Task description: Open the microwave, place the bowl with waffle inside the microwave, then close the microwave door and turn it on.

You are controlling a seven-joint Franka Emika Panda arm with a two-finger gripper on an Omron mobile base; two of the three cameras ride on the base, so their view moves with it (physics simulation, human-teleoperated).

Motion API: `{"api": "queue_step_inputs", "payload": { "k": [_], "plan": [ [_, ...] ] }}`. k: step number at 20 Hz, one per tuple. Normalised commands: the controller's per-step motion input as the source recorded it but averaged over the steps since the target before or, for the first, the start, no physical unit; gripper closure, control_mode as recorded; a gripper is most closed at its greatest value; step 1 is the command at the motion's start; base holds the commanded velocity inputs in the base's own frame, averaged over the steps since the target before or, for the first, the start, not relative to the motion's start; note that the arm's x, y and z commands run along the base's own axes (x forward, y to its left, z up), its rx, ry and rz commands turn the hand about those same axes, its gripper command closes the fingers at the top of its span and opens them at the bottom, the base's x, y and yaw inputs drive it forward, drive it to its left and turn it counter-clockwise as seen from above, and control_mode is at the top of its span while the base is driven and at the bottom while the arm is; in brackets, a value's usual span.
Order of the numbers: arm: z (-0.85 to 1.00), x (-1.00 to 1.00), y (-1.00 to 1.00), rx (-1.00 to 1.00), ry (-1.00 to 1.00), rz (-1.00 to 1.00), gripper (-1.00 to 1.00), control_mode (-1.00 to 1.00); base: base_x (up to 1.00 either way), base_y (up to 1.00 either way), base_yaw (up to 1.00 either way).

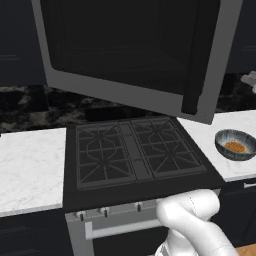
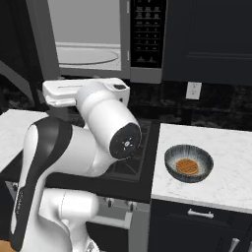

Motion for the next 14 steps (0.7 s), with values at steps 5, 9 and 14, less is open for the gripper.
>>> {"api": "queue_step_inputs", "payload": {
  "k": [5,9,14],
  "plan": [
    [-0.15,0.25,0.39,0.00,0.00,0.10,-1.00,-1.00,0.00,0.00,0.00],
    [-0.03,0.02,0.46,0.00,0.00,0.16,-1.00,-1.00,0.00,0.00,0.00],
    [0.00,-0.17,0.49,0.00,0.05,0.20,-1.00,-1.00,0.00,0.00,0.00]
  ]
}}
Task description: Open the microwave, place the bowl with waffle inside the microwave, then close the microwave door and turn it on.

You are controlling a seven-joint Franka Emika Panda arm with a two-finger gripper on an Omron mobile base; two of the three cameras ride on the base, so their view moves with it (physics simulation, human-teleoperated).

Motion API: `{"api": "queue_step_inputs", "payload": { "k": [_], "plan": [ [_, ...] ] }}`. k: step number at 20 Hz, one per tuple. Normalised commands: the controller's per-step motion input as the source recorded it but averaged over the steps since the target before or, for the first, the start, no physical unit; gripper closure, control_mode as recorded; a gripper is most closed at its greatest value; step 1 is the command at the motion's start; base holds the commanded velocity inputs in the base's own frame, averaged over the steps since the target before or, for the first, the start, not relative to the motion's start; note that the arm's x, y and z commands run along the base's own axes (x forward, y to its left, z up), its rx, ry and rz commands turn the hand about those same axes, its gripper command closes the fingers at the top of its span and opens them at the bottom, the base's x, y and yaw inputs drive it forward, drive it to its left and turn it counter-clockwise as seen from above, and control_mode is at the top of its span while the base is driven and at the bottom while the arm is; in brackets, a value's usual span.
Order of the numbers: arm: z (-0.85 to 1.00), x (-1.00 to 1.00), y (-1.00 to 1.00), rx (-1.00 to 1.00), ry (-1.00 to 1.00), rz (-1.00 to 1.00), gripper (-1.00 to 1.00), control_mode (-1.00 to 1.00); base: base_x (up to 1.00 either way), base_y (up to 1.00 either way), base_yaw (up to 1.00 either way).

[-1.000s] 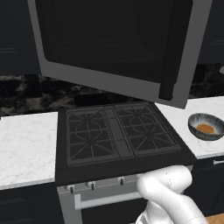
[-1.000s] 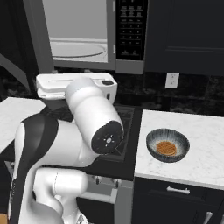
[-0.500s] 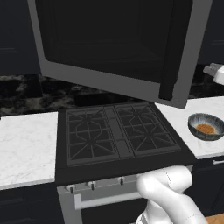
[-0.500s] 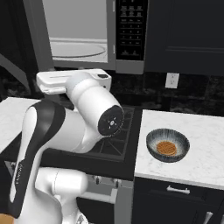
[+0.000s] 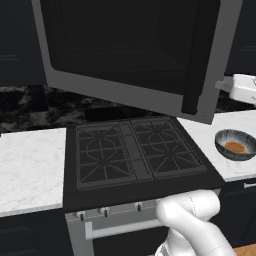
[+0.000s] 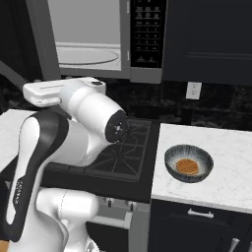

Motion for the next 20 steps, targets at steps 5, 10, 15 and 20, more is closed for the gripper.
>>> {"api": "queue_step_inputs", "payload": {
  "k": [5,10,15,20],
  "plan": [
    [0.00,-0.09,0.21,0.00,0.04,0.26,-1.00,-1.00,0.00,0.00,0.00],
    [0.00,-0.35,0.09,0.00,0.00,0.37,-1.00,-1.00,0.00,0.00,0.00],
    [0.00,-0.58,0.31,-0.02,0.00,0.39,-1.00,-1.00,0.00,0.00,0.00],
    [0.00,-0.30,0.67,-0.05,0.00,0.29,-1.00,-1.00,0.00,0.00,0.00]
  ]
}}
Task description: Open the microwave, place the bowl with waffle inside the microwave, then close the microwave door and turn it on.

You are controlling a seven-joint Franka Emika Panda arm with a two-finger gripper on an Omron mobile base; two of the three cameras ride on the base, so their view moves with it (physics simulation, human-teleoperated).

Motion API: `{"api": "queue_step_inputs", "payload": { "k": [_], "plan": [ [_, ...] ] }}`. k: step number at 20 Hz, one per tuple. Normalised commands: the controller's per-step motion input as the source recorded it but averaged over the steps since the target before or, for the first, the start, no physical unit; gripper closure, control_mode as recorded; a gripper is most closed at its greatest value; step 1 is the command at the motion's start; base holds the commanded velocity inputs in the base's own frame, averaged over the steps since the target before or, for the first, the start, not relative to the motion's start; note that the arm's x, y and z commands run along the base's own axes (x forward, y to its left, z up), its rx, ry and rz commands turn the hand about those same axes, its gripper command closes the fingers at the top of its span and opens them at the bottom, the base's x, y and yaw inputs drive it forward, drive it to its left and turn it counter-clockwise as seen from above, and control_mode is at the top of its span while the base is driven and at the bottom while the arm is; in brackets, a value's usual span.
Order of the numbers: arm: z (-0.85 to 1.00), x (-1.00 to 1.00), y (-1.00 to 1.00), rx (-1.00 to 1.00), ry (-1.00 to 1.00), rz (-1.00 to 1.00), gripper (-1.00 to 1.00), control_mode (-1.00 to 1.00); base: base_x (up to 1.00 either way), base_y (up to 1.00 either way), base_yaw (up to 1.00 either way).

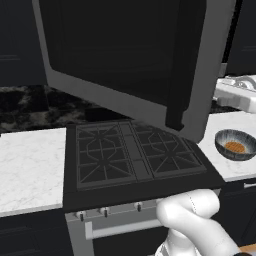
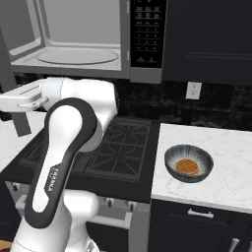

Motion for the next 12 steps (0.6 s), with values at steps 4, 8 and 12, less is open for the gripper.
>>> {"api": "queue_step_inputs", "payload": {
  "k": [4,8,12],
  "plan": [
    [0.00,-0.06,0.61,-0.02,0.00,0.27,-1.00,-1.00,0.00,0.00,0.00],
    [0.00,-0.04,0.50,-0.02,-0.01,0.22,-1.00,-1.00,0.00,0.00,0.00],
    [0.00,-0.11,0.22,0.00,-0.01,0.30,-1.00,-1.00,0.00,0.00,0.00]
  ]
}}
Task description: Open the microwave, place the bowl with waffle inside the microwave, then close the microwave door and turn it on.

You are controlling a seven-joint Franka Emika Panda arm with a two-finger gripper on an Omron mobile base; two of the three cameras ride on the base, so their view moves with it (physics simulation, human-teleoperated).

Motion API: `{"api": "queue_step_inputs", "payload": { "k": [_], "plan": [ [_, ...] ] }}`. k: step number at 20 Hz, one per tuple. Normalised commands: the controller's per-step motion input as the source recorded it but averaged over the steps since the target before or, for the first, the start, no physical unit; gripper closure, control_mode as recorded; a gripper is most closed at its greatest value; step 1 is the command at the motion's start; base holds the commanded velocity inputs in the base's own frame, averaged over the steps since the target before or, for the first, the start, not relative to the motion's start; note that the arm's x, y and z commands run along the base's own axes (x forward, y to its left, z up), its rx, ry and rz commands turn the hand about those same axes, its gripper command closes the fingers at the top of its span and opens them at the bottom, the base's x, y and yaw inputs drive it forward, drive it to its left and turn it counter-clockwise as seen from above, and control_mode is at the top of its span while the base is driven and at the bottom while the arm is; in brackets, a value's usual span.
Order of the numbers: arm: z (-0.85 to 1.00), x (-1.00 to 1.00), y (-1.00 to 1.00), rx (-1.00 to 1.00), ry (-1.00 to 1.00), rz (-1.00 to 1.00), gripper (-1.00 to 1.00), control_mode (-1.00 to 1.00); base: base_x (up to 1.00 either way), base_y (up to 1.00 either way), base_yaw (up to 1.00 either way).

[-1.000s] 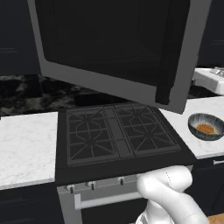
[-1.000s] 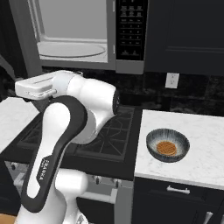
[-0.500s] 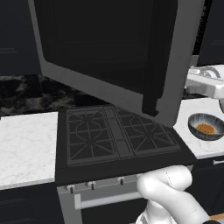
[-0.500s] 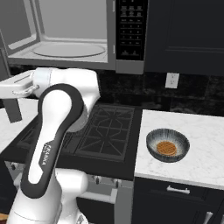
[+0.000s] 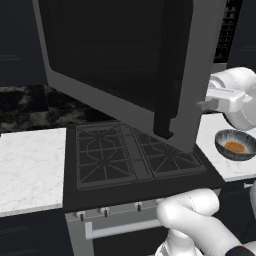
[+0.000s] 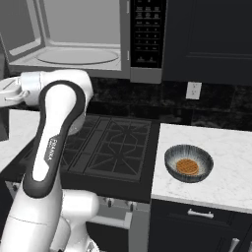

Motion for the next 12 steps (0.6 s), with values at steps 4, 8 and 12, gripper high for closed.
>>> {"api": "queue_step_inputs", "payload": {
  "k": [4,8,12],
  "plan": [
    [0.00,-0.18,0.10,0.00,0.00,0.44,-1.00,-1.00,0.00,0.00,0.00],
    [0.00,-0.23,0.63,-0.01,0.00,0.25,-1.00,-1.00,0.00,0.00,0.00],
    [0.00,-0.11,0.66,-0.01,-0.01,0.00,-1.00,-1.00,0.00,0.00,0.00]
  ]
}}
